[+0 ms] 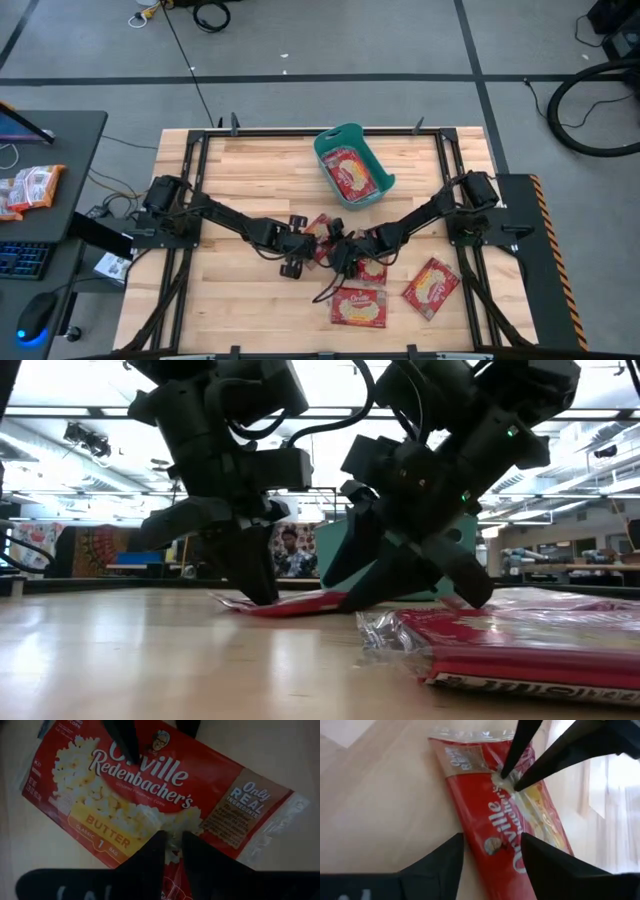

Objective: Sort popcorn bags into baskets
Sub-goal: Put the red popcorn bag into the green bin

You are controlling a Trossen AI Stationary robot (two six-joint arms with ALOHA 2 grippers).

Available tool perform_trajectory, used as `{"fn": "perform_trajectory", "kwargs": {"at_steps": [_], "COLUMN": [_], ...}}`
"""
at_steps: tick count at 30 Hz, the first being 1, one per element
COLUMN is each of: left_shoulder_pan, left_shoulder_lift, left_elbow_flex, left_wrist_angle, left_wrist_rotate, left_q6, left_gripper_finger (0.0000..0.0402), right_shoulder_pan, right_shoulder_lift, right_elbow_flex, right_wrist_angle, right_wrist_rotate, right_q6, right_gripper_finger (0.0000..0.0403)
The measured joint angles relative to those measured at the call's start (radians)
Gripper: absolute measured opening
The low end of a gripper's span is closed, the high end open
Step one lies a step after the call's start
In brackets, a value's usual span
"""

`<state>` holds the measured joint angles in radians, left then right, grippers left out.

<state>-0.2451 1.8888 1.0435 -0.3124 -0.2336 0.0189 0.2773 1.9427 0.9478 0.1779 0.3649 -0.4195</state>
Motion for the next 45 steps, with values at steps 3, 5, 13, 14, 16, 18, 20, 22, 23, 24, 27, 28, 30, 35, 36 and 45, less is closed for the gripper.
{"fn": "perform_trajectory", "kwargs": {"at_steps": [3, 5, 13, 14, 16, 18, 20, 22, 23, 24, 27, 28, 30, 35, 36, 45], "left_shoulder_pan": [-0.005, -0.010, -0.070, -0.077, -0.090, -0.098, -0.106, -0.116, -0.121, -0.125, -0.134, -0.136, -0.140, -0.146, -0.146, -0.146], "left_shoulder_lift": [0.001, 0.001, -0.096, -0.124, -0.186, -0.235, -0.283, -0.330, -0.348, -0.365, -0.407, -0.419, -0.434, -0.451, -0.452, -0.453], "left_elbow_flex": [-0.001, -0.001, -0.005, 0.001, 0.004, 0.004, 0.003, 0.004, 0.004, 0.004, 0.005, 0.005, 0.006, 0.005, 0.005, 0.005], "left_wrist_angle": [0.013, 0.018, -0.051, -0.064, -0.094, -0.114, -0.143, -0.166, -0.178, -0.187, -0.189, -0.194, -0.185, -0.170, -0.171, -0.166], "left_wrist_rotate": [0.002, 0.000, -0.084, -0.097, -0.120, -0.129, -0.131, -0.133, -0.134, -0.134, -0.137, -0.137, -0.139, -0.136, -0.136, -0.136], "left_q6": [0.000, 0.001, 0.062, 0.061, 0.038, 0.001, -0.036, -0.066, -0.082, -0.091, -0.118, -0.123, -0.138, -0.140, -0.141, -0.166], "left_gripper_finger": [0.0071, 0.0071, 0.0071, 0.0071, 0.0071, 0.0071, 0.0071, 0.0071, 0.0071, 0.0071, 0.0071, 0.0071, 0.0071, 0.0071, 0.0071, 0.0071], "right_shoulder_pan": [-0.014, -0.021, -0.017, -0.012, -0.003, 0.008, 0.018, 0.029, 0.035, 0.043, 0.072, 0.081, 0.098, 0.119, 0.121, 0.061], "right_shoulder_lift": [0.000, 0.000, -0.009, -0.017, -0.038, -0.071, -0.109, -0.145, -0.161, -0.179, -0.224, -0.236, -0.258, -0.304, -0.311, -0.399], "right_elbow_flex": [0.001, 0.001, 0.000, -0.001, -0.003, -0.003, -0.002, -0.002, -0.002, -0.002, 0.002, 0.006, 0.023, 0.065, 0.066, 0.066], "right_wrist_angle": [-0.007, -0.008, -0.022, -0.029, -0.041, -0.050, -0.067, -0.104, -0.111, -0.115, -0.134, -0.154, -0.213, -0.294, -0.301, -0.314], "right_wrist_rotate": [-0.006, -0.026, -0.043, -0.040, -0.037, -0.034, -0.007, 0.011, 0.013, 0.016, 0.056, 0.080, 0.150, 0.338, 0.376, 0.661], "right_q6": [-0.001, 0.000, 0.000, -0.001, 0.000, -0.001, -0.007, -0.022, -0.032, -0.043, -0.073, -0.078, -0.082, -0.118, -0.132, -0.141], "right_gripper_finger": [0.0181, 0.0157, 0.0018, 0.0011, 0.0013, 0.0018, 0.0013, 0.0007, 0.0006, 0.0007, 0.0009, 0.0008, 0.0006, 0.0005, 0.0006, 0.0007]}}
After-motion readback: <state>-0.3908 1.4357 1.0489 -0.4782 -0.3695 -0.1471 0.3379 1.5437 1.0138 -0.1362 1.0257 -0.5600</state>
